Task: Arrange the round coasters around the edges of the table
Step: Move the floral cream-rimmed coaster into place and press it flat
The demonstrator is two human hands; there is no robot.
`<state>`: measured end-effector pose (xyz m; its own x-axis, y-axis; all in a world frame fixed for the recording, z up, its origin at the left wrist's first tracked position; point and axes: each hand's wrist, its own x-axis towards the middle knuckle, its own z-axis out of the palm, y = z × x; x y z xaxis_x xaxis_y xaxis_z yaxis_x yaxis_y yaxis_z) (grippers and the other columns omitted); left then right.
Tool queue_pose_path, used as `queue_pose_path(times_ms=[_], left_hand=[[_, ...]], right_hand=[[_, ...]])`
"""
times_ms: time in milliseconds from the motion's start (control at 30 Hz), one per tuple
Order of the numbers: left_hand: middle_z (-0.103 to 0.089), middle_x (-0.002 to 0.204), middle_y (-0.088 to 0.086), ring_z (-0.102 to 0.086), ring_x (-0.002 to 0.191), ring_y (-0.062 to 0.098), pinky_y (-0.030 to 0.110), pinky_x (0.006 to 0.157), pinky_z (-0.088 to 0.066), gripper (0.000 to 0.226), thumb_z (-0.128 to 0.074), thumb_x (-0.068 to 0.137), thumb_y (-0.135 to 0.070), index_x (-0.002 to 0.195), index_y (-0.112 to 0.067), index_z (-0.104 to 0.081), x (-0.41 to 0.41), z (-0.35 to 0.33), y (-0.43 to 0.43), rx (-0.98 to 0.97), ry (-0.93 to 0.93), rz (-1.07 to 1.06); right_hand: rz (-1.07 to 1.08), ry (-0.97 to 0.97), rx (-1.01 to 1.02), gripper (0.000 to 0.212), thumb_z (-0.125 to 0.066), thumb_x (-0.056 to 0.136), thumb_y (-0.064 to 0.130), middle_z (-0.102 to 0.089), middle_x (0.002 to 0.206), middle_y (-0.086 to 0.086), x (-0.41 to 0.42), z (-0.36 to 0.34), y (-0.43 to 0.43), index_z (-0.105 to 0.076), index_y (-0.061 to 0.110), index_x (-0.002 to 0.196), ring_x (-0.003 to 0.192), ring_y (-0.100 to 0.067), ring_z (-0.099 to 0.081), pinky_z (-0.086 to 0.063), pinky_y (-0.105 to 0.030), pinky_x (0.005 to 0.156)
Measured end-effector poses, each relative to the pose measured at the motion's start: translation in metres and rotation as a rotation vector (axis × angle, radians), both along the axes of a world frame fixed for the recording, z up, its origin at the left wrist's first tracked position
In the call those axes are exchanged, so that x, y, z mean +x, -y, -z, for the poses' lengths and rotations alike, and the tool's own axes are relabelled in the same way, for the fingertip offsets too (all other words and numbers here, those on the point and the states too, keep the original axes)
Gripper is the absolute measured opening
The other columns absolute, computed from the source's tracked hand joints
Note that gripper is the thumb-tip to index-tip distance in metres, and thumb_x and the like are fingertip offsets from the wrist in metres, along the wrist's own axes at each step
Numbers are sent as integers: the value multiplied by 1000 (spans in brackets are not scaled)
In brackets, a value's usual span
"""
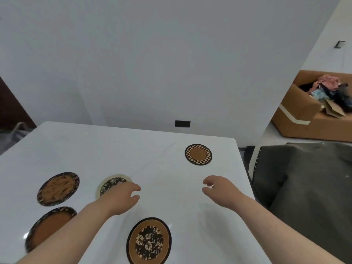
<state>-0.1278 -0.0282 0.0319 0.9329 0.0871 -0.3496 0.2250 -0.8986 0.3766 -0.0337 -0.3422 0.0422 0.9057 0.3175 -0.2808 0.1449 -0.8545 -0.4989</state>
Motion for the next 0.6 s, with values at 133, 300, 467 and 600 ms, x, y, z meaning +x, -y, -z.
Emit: queue_pose_path(times_ms=[133, 300, 467, 600], left_hand=[[-47, 144, -7, -45, 130, 15, 30, 107, -39, 44, -46, 95, -35, 138, -26, -47, -35, -13, -6, 12, -10, -10], [-50, 142, -7, -48, 128, 16, 29, 102, -40, 44, -48, 94, -33, 138, -27, -47, -75, -29, -12, 23, 15, -46], [-45, 146, -8, -44, 132, 15, 31, 107, -38, 45, -48, 93, -34, 138, -29, -47, -102, -41, -29, 65, 18, -71], [-47, 144, -7, -46, 129, 13, 31, 105, -40, 44, -47, 92, -33, 135, -30, -49, -113, -48, -48, 77, 16, -88]], right_hand=[[-25, 17, -7, 38, -54, 91, 32, -59, 127, 2, -32, -12, -4, -58, 21, 127, 111, -14, -54, -42, -26, 93], [-120, 55, -65, 39, -52, 91, 34, -58, 130, 2, -60, -28, -12, -56, 21, 128, 119, -15, -52, -42, -28, 99], [-226, 90, -148, 43, -48, 91, 36, -54, 137, 3, -74, -38, -27, -52, 24, 132, 125, -15, -49, -41, -30, 103], [-285, 89, -195, 43, -47, 92, 36, -53, 138, 3, -77, -41, -42, -51, 24, 133, 126, -17, -49, -41, -32, 104]])
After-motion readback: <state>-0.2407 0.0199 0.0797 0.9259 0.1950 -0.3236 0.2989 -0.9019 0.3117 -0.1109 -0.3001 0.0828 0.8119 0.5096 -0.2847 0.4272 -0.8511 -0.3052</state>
